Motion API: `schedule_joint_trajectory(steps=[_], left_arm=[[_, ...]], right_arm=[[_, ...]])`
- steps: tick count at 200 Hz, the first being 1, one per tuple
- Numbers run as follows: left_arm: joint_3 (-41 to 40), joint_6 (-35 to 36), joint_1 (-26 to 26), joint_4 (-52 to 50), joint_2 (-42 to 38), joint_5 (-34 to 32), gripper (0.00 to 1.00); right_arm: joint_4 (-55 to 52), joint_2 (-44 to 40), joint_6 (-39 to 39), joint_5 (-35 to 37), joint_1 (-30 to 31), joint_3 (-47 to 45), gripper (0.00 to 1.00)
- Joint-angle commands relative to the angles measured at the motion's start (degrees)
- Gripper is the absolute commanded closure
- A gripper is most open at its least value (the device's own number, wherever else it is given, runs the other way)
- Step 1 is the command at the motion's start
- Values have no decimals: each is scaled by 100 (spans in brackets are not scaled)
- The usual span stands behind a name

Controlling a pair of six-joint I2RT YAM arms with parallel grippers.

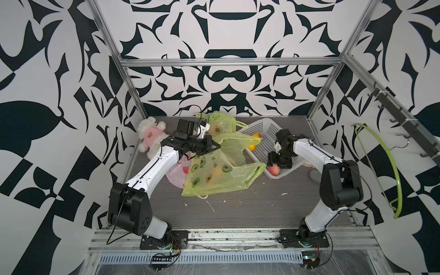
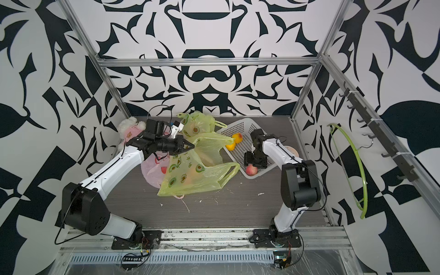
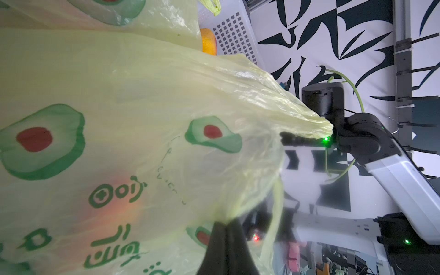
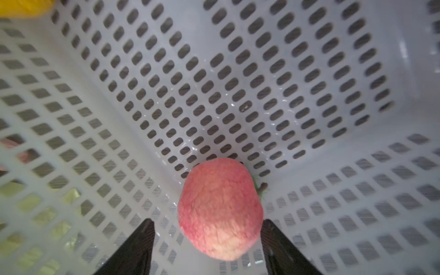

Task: Place the peach into a plastic bag & tie a knot
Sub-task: Pick up the peach from the basket, then place the peach in the plastic bag.

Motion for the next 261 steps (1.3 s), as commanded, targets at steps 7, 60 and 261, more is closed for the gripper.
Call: schedule_joint_trajectory(steps=[7, 60, 261], left_arm=[[-49, 95, 29, 72, 84, 90, 100], [-16, 104, 27, 89, 143, 142, 100], [-115, -89, 28, 59, -173, 76, 100]], right_arm=[[-31, 220, -10, 294, 107, 87, 31], [45, 193, 58, 177, 179, 148, 64], [294, 1058, 1405, -1270, 2524, 3617, 48]])
